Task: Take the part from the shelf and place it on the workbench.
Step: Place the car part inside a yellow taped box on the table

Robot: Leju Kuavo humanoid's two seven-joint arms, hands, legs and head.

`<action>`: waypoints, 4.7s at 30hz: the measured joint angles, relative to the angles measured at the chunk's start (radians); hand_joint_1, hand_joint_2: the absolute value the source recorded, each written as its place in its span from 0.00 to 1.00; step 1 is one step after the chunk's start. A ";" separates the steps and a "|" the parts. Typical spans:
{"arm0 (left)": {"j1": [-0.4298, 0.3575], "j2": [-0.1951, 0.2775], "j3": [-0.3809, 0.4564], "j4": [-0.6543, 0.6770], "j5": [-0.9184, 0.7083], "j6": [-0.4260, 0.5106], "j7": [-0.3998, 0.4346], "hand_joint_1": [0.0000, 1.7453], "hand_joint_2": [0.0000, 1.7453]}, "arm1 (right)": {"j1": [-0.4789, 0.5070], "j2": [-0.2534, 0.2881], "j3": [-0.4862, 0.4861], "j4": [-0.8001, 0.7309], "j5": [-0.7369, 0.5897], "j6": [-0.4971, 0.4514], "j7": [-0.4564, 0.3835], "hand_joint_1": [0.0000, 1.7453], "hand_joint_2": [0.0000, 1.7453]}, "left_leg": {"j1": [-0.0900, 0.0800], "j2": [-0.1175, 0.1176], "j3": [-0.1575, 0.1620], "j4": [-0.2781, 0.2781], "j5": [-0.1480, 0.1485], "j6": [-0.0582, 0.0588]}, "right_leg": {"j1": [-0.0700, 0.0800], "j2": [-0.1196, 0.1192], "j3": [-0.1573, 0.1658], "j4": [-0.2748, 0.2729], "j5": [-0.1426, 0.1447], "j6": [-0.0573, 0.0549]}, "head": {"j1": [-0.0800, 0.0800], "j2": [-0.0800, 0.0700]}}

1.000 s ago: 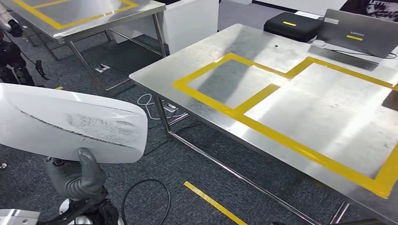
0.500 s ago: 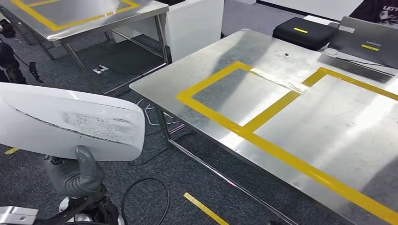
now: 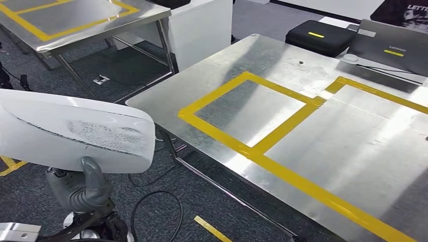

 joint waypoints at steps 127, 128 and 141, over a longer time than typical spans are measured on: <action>-0.868 0.549 0.366 1.415 -1.289 0.134 0.509 0.00 1.00 | -0.066 0.026 -0.043 0.002 0.070 0.019 -0.075 0.00 0.00 | 0.021 0.010 0.007 -0.065 0.043 -0.017 | 0.007 0.009 -0.052 -0.026 0.057 0.018 | 0.006 0.000; -0.869 0.542 0.366 1.417 -1.270 0.131 0.487 0.00 1.00 | -0.065 0.026 -0.043 0.002 0.073 0.022 -0.078 0.00 0.00 | 0.023 0.011 0.006 -0.066 0.044 -0.009 | 0.007 0.008 -0.056 -0.020 0.050 0.023 | 0.006 0.000; -0.822 0.409 0.374 1.329 -0.911 0.034 0.196 0.00 0.00 | -0.062 0.026 -0.040 0.002 0.097 0.059 -0.097 0.00 0.00 | 0.010 0.012 0.008 -0.068 0.045 0.001 | 0.012 -0.002 -0.051 -0.024 0.056 0.015 | 0.011 0.000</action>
